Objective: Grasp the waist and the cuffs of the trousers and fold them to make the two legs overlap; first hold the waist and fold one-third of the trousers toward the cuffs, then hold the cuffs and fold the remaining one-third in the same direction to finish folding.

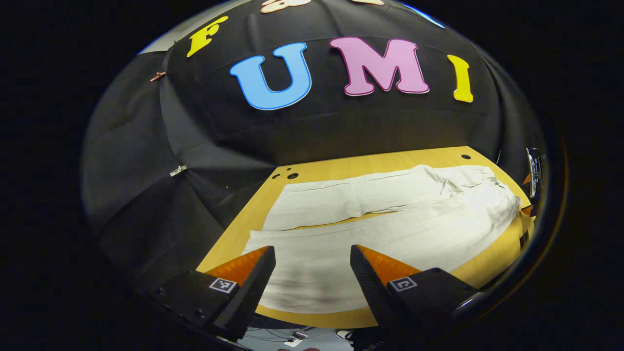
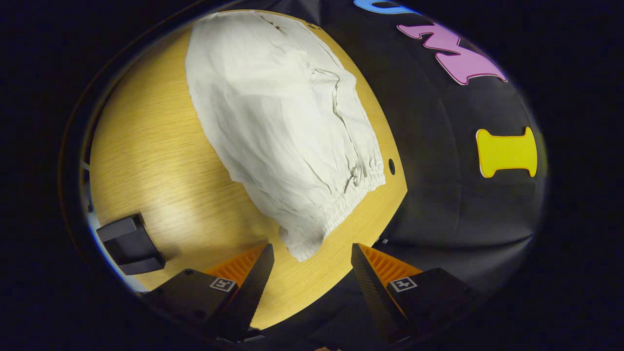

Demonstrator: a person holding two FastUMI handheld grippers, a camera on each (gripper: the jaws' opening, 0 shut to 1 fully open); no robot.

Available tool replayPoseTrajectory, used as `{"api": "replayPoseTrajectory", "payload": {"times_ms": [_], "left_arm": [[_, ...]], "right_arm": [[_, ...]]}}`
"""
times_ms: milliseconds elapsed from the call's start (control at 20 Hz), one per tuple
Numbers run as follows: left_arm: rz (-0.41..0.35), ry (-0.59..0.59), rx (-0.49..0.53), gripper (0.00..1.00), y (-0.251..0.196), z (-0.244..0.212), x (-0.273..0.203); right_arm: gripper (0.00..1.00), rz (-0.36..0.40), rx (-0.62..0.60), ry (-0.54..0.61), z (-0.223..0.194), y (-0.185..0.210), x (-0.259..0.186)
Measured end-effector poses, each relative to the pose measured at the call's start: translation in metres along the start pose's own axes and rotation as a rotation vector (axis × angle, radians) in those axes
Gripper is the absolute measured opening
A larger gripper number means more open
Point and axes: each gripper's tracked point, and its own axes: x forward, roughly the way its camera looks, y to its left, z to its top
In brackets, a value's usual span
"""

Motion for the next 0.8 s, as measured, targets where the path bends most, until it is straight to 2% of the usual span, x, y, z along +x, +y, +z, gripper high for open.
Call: {"api": "replayPoseTrajectory", "payload": {"times_ms": [300, 500, 600, 650, 700, 800], "left_arm": [[0.064, 0.035, 0.006, 0.98, 0.018, -0.014, -0.002], [0.076, 0.063, -0.001, 0.98, 0.021, -0.024, 0.002], [0.08, 0.07, 0.007, 0.98, 0.021, -0.027, 0.004], [0.082, 0.073, 0.015, 0.98, 0.021, -0.028, 0.007], [0.081, 0.073, 0.02, 0.98, 0.022, -0.029, 0.008], [0.08, 0.083, 0.027, 0.98, 0.024, -0.033, 0.01]], "right_arm": [[0.95, 0.001, -0.051, 0.013, 0.005, -0.004, 0.022], [0.92, -0.026, -0.082, 0.024, 0.011, -0.016, 0.036], [0.87, -0.033, -0.082, 0.042, 0.012, -0.019, 0.044], [0.8, -0.043, -0.087, 0.047, 0.013, -0.022, 0.046], [0.78, -0.036, -0.088, 0.056, 0.014, -0.021, 0.049], [0.65, -0.009, -0.079, 0.069, 0.012, -0.015, 0.052]]}}
